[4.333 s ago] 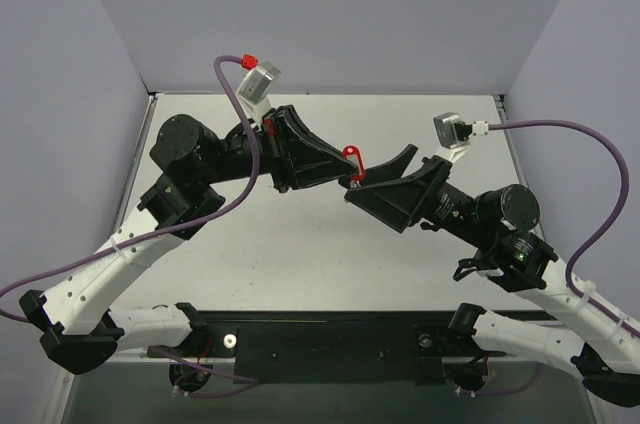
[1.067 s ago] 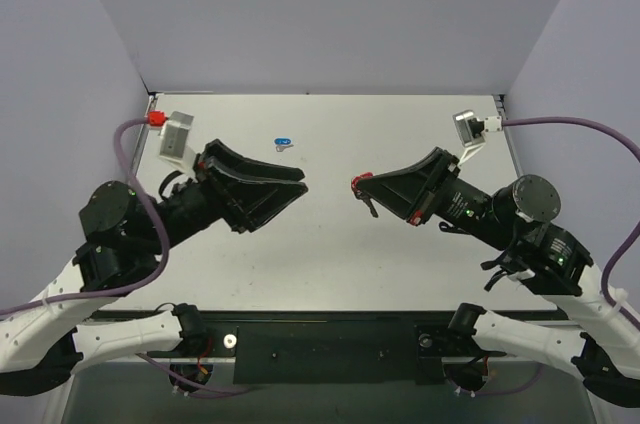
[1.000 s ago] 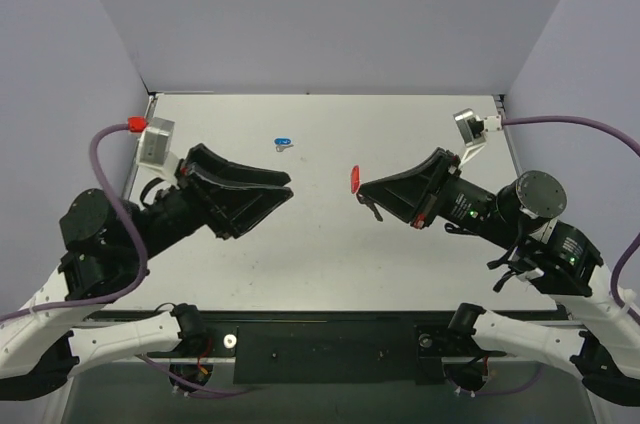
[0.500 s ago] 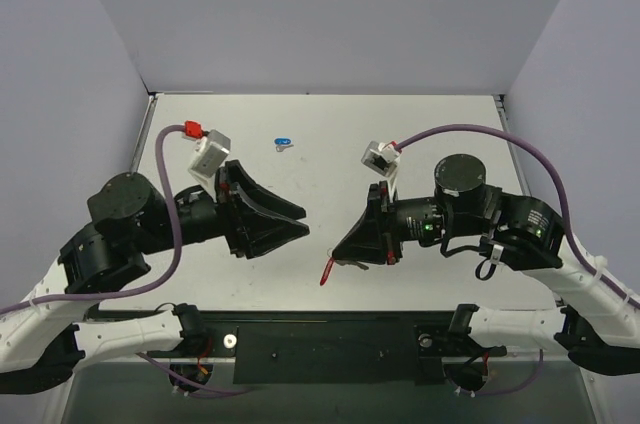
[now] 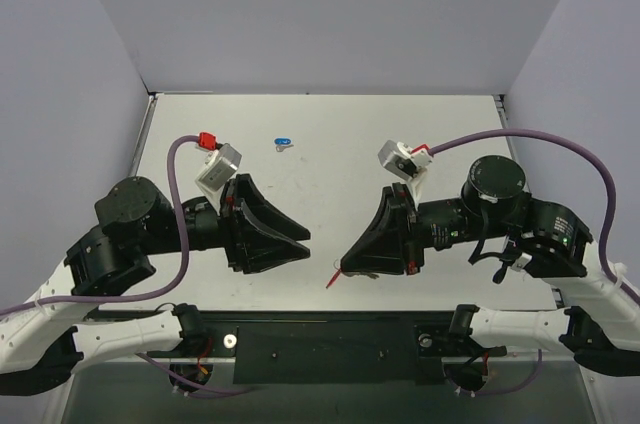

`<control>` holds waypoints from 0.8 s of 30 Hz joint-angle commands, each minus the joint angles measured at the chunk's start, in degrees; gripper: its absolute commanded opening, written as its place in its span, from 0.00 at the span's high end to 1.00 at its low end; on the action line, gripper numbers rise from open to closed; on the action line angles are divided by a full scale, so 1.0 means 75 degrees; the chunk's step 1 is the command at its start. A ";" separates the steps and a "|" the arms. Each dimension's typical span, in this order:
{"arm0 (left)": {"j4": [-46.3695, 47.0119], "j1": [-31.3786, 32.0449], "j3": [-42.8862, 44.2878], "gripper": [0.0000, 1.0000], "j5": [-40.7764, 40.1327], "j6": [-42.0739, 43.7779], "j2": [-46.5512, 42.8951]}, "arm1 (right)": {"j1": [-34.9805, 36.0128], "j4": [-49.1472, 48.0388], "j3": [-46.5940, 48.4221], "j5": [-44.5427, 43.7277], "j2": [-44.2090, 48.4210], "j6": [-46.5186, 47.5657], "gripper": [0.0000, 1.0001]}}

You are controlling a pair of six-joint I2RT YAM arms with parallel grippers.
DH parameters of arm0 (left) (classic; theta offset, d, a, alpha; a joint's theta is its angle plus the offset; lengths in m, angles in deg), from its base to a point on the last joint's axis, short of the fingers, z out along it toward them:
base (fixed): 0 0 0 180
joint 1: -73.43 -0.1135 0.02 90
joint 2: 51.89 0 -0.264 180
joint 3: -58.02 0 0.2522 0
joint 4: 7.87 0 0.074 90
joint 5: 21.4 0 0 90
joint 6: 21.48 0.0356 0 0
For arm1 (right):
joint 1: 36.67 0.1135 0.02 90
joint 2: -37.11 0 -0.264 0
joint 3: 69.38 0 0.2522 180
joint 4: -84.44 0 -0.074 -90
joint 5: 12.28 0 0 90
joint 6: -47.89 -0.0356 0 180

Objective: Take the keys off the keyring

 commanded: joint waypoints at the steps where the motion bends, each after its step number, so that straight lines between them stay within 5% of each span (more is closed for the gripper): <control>1: 0.1031 0.0040 -0.0092 0.51 0.0602 -0.0334 0.0126 | 0.0040 -0.0421 0.0327 0.0298 -0.0185 0.0097 1.00; 24: 0.1173 0.0426 -0.0081 0.62 0.0661 -0.0335 0.0478 | 0.0040 -0.0116 0.0609 -0.0077 -0.0350 0.0366 1.00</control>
